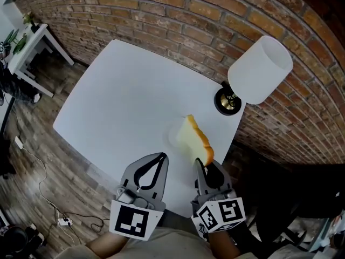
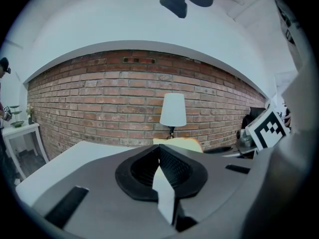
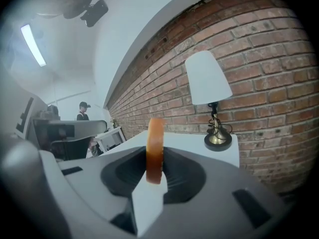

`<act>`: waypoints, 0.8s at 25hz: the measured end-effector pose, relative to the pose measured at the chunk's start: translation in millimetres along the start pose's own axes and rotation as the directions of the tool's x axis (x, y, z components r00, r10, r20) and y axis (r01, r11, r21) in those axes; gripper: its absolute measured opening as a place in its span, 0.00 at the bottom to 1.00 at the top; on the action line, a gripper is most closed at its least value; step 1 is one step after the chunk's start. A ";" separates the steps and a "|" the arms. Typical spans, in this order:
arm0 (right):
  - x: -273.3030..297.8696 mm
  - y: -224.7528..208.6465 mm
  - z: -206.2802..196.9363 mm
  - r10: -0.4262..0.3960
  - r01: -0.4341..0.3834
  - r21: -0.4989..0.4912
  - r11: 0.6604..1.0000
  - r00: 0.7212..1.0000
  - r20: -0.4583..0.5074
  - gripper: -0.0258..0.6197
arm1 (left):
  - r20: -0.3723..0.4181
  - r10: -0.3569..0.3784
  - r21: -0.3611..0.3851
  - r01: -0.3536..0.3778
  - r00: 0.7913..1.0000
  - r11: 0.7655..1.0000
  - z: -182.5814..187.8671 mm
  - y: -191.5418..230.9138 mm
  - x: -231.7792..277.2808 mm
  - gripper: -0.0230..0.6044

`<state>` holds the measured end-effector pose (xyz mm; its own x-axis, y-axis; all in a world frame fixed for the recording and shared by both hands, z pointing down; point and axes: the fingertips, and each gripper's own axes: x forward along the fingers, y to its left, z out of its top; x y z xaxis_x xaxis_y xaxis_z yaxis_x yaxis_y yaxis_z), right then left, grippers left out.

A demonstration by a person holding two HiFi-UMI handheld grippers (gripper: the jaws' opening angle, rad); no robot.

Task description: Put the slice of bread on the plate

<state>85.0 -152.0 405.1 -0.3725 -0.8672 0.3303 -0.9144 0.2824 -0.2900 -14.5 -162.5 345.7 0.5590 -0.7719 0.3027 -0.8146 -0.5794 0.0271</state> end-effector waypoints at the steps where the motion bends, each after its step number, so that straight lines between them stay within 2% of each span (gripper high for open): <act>1: 1.7 -0.4 -0.8 0.002 -0.002 0.003 1.000 1.000 -0.003 0.18 | -0.003 -0.001 0.000 0.001 1.000 1.000 -0.7 0.4 1.1 0.05; 20: 40.3 -14.5 -37.4 0.065 -0.055 0.115 0.992 0.994 -0.088 0.18 | -0.034 -0.021 0.008 0.021 0.999 1.000 -11.3 5.5 19.2 0.05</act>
<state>77.3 -175.7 456.2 -0.4441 -0.8076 0.3881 -0.8682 0.2807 -0.4093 -10.0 -177.5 362.5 0.5702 -0.7503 0.3347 -0.8014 -0.5975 0.0258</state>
